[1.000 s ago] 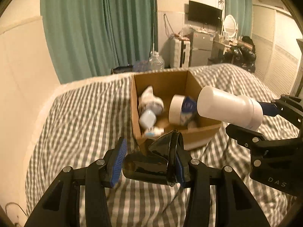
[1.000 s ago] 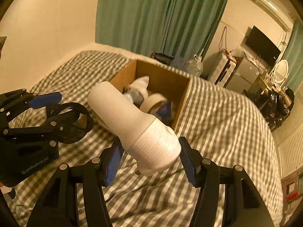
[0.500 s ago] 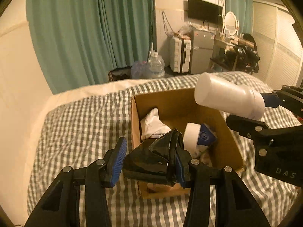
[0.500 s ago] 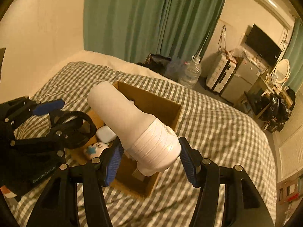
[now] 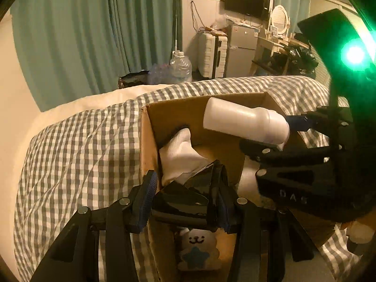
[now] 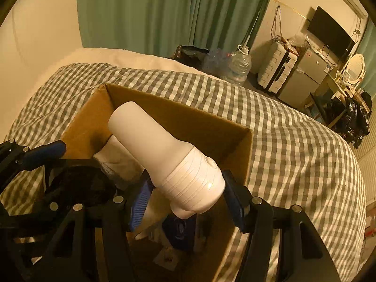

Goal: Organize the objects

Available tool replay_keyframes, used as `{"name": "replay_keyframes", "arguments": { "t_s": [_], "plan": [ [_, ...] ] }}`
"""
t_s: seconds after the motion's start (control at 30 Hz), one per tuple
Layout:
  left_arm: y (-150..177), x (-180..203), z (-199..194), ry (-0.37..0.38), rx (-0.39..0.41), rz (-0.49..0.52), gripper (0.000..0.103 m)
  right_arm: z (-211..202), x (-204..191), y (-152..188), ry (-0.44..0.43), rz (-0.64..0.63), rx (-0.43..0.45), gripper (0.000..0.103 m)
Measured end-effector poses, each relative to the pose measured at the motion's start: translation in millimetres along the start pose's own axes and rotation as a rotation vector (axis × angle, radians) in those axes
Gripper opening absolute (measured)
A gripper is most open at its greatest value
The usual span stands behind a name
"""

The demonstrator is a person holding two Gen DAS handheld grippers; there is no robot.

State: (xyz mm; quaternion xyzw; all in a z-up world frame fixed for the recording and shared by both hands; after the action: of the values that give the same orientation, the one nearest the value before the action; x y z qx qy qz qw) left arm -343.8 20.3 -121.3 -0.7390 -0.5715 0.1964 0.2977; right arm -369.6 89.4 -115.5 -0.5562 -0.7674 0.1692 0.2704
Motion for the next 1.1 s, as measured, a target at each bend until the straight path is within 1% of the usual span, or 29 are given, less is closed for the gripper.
{"name": "replay_keyframes", "arguments": {
  "t_s": [0.07, 0.1, 0.17, 0.23, 0.3, 0.33, 0.4, 0.43, 0.53, 0.67, 0.73, 0.77, 0.87, 1.0, 1.1],
  "plan": [
    [-0.9, -1.3, 2.0, -0.005, 0.007, 0.001, 0.047, -0.3, 1.3, 1.5, 0.007, 0.008, 0.016, 0.065],
    [-0.8, -2.1, 2.3, 0.000, 0.007, -0.007, 0.049, -2.0, 3.2, 1.7, 0.009, 0.017, 0.021, 0.065],
    [-0.9, -1.0, 0.8, 0.018, 0.006, -0.019, 0.053, -7.6, 3.6, 1.3, -0.016, 0.032, 0.033, 0.073],
    [-1.0, 1.3, -6.4, 0.035, 0.018, -0.023, 0.071, -18.4, 9.1, 0.5, -0.017, 0.053, 0.050, 0.077],
    [-3.5, 3.1, -19.6, 0.016, 0.049, -0.025, 0.084, -31.2, 15.4, 0.4, 0.008, 0.062, 0.070, 0.078],
    [-5.5, 4.5, -26.4, 0.011, 0.064, -0.024, 0.087, -39.5, 18.6, 0.6, 0.007, 0.068, 0.080, 0.078],
    [-8.9, 6.9, -41.7, 0.007, 0.086, -0.023, 0.089, -56.6, 27.6, -1.4, 0.005, 0.087, 0.100, 0.079],
    [-10.8, 7.2, -48.2, 0.001, 0.091, -0.025, 0.091, -65.1, 31.6, -1.3, 0.007, 0.097, 0.110, 0.081],
    [-16.9, 10.2, -75.1, -0.024, 0.126, -0.024, 0.093, -99.5, 45.6, 0.1, 0.033, 0.119, 0.150, 0.082],
    [-21.8, 11.9, -119.5, -0.080, 0.191, -0.015, 0.097, -147.8, 60.5, 3.2, 0.054, 0.135, 0.210, 0.083],
    [-24.0, 13.8, -141.4, -0.102, 0.221, -0.012, 0.098, -174.2, 66.4, 5.7, 0.067, 0.145, 0.244, 0.086],
    [-25.0, 14.6, -151.7, -0.107, 0.235, -0.010, 0.098, -183.5, 68.7, 6.3, 0.072, 0.152, 0.256, 0.088],
    [-27.8, 19.3, -182.9, -0.115, 0.281, -0.003, 0.099, -216.6, 73.7, 12.4, 0.084, 0.166, 0.295, 0.090],
    [-30.0, 27.7, -219.6, -0.129, 0.340, 0.012, 0.101, -247.8, 76.9, 21.2, 0.117, 0.167, 0.331, 0.092],
    [-23.8, 33.3, -243.5, -0.134, 0.380, 0.009, 0.102, -266.1, 76.4, 31.7, 0.136, 0.178, 0.371, 0.097]
  ]
}}
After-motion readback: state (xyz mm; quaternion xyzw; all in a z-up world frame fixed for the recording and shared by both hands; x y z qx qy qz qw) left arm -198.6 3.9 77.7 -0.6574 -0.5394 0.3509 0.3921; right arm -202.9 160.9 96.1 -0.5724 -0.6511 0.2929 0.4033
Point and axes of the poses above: each gripper's, at about its wrist camera, not at the fingertips, and z roughly the way its jaws point, x to its right, y to its underside, the point moved 4 cm from there along z, roughly the way its jaws point, and after that the axes turned 5 degrees about y, right-handed, at the moved point
